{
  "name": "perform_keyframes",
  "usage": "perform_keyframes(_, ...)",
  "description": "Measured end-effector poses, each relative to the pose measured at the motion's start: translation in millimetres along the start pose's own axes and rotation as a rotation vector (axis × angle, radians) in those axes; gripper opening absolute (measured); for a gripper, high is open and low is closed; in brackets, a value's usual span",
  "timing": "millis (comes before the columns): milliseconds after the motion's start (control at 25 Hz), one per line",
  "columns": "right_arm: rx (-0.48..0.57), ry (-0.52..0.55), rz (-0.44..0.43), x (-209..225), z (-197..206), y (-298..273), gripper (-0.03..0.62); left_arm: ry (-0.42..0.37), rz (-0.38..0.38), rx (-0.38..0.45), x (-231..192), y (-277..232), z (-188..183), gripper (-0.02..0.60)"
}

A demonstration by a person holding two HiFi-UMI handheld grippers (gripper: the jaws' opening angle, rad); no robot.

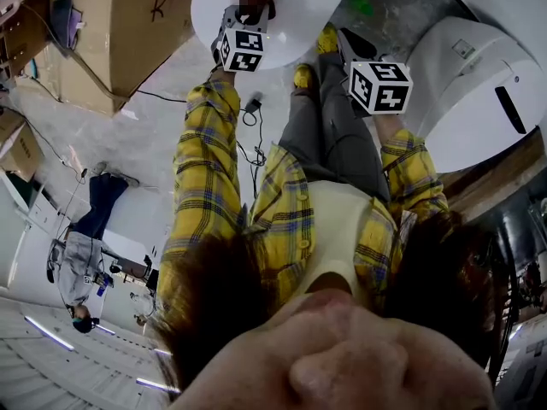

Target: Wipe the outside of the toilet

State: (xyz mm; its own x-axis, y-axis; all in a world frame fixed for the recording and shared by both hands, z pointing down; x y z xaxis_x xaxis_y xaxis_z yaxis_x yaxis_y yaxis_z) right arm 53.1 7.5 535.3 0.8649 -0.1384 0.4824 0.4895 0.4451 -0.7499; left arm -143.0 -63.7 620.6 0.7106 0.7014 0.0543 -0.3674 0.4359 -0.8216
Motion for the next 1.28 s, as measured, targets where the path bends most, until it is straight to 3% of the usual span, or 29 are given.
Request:
perform_keyframes(560, 0.011, -0.04, 0.014, 4, 7, 8, 0.026, -0.093, 0.184, 0.03, 76, 1, -12, 0.095)
perform_keyframes(920, 0.01, -0.074, 0.018, 8, 14, 14, 0.026, -0.09, 0.297, 0.033, 113, -1, -21, 0.095)
perform_keyframes(1280, 0.014, -0.079, 0.009, 5, 16, 16, 0.026, -0.088, 0.331, 0.112, 127, 24, -37, 0.095)
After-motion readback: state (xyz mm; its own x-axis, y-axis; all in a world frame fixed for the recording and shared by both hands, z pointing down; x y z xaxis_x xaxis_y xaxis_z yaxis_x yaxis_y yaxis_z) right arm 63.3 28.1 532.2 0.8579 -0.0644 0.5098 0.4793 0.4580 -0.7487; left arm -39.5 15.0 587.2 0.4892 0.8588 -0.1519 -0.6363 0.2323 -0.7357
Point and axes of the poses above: the fingertips, and each gripper's own axes: y backward along the fingers, x to its right, z out of its underside, the point moved 4 cm from there along y, backward along the fingers, and after that the axes turned 1 degree about z, right-handed, at the moved point
